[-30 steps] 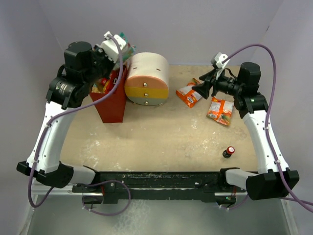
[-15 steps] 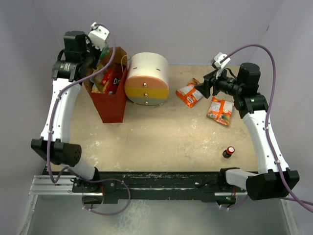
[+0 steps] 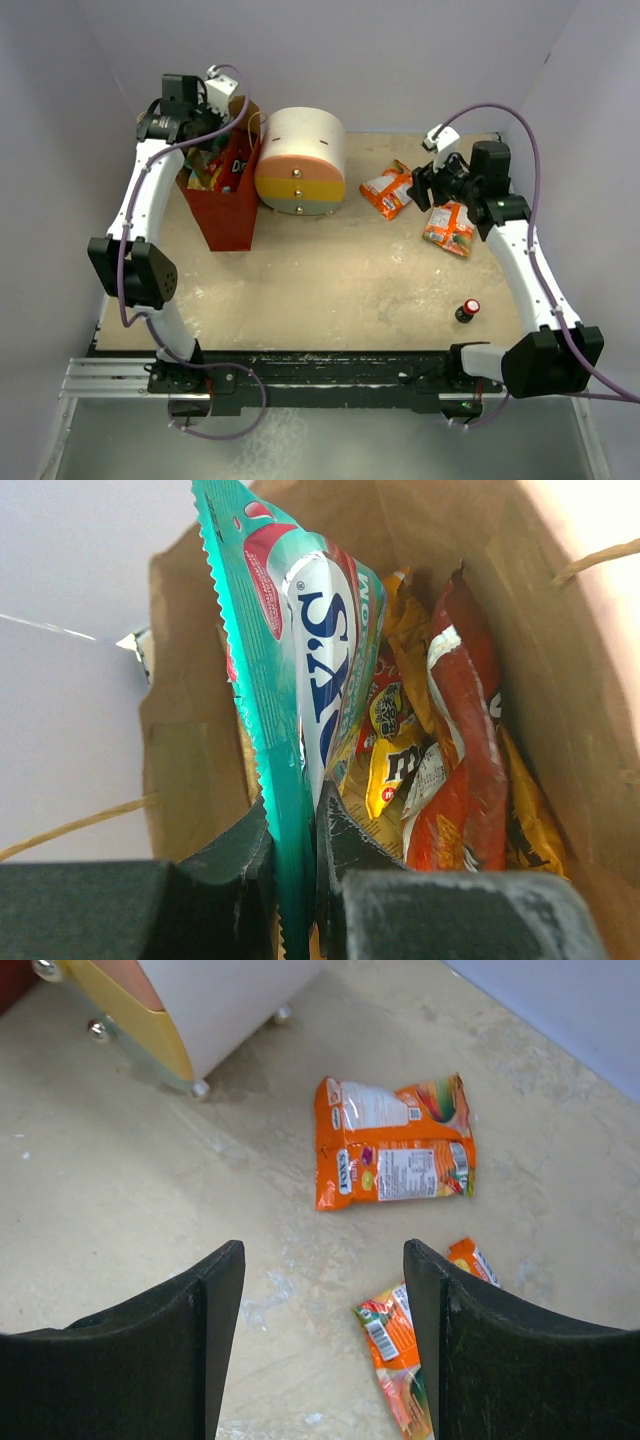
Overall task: Place the snacks into the paper bag
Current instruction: Place the snack in the paper bag, then pick up the snack from the center of the board.
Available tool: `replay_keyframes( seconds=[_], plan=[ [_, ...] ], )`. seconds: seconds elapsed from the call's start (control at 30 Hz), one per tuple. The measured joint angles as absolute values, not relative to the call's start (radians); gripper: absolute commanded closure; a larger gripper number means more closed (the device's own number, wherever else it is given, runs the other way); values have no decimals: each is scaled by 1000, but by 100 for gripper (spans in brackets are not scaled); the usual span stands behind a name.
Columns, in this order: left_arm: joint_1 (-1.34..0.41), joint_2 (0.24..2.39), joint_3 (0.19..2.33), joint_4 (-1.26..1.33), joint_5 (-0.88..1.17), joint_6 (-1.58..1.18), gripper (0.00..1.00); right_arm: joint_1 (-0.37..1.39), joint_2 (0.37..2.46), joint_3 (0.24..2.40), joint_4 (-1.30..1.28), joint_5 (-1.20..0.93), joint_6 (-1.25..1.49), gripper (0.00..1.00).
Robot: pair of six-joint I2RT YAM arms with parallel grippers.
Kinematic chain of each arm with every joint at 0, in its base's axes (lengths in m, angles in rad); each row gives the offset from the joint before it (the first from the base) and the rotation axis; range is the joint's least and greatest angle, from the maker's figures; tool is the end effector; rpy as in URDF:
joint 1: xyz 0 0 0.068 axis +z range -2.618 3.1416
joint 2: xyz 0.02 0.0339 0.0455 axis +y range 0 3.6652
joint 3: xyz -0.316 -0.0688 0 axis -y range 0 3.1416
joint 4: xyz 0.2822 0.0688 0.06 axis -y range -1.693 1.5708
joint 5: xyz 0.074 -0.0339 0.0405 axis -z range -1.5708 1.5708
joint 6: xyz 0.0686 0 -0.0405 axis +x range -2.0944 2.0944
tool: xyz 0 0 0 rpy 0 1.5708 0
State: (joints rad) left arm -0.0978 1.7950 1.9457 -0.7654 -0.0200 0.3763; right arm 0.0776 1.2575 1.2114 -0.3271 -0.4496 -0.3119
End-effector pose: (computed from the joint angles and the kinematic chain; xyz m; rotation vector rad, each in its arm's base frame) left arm 0.4746 -0.0452 0.4410 0.5035 2.1324 0.1793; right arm 0.3304 0.0556 0.4115 -0.6559 1.7993 0.2788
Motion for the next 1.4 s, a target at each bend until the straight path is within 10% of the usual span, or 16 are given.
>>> replay_keyframes(
  seconds=[0.27,0.53,1.4],
  plan=[
    [-70,1797,1945,-795,38,359,29,78,1272,1201,-326,-263,-332,29],
    [-70,1671,1943,-792,48,363,8,38,1485,1203,-356,-104,-398,28],
    [-70,1457,1703,-715,205,374,1,-342,1893,1319,-447,-289,-391,29]
  ],
)
